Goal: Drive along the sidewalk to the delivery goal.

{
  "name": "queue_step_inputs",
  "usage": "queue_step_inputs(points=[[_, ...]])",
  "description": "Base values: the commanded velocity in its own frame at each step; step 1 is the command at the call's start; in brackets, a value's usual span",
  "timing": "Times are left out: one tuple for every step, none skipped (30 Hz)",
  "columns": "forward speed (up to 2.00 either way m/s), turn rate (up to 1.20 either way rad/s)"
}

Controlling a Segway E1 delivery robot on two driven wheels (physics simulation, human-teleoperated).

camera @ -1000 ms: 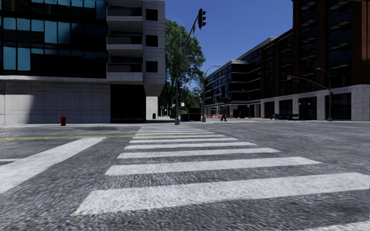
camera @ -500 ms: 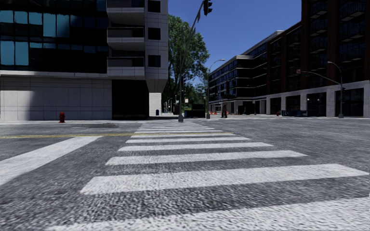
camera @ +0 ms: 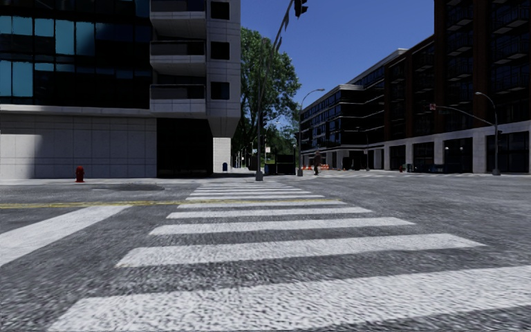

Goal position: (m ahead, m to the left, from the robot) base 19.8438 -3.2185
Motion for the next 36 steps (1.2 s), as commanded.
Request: queue_step_inputs(points=[[1.32, 0.0], [1.32, 0.0], [1.32, 0.0], [1.32, 0.0], [1.32, 0.0], [1.32, 0.0], [1.32, 0.0], [1.32, 0.0], [1.48, 0.0], [2.0, 0.0], [2.0, 0.0], [2.0, 0.0], [2.0, 0.0], [2.0, 0.0], [2.0, 0.01], [2.0, 0.05], [2.0, 0.05], [2.0, 0.1], [2.0, 0.14], [2.0, 0.18], [2.0, 0.18], [2.0, 0.19], [2.0, 0.2], [2.0, 0.2], [2.0, 0.2], [2.0, 0.2], [2.0, 0.2], [2.0, 0.2], [2.0, 0.21], [2.0, 0.22], [2.0, 0.24], [2.0, 0.27], [2.0, 0.27], [2.0, 0.28], [2.0, 0.28], [2.0, 0.28]])
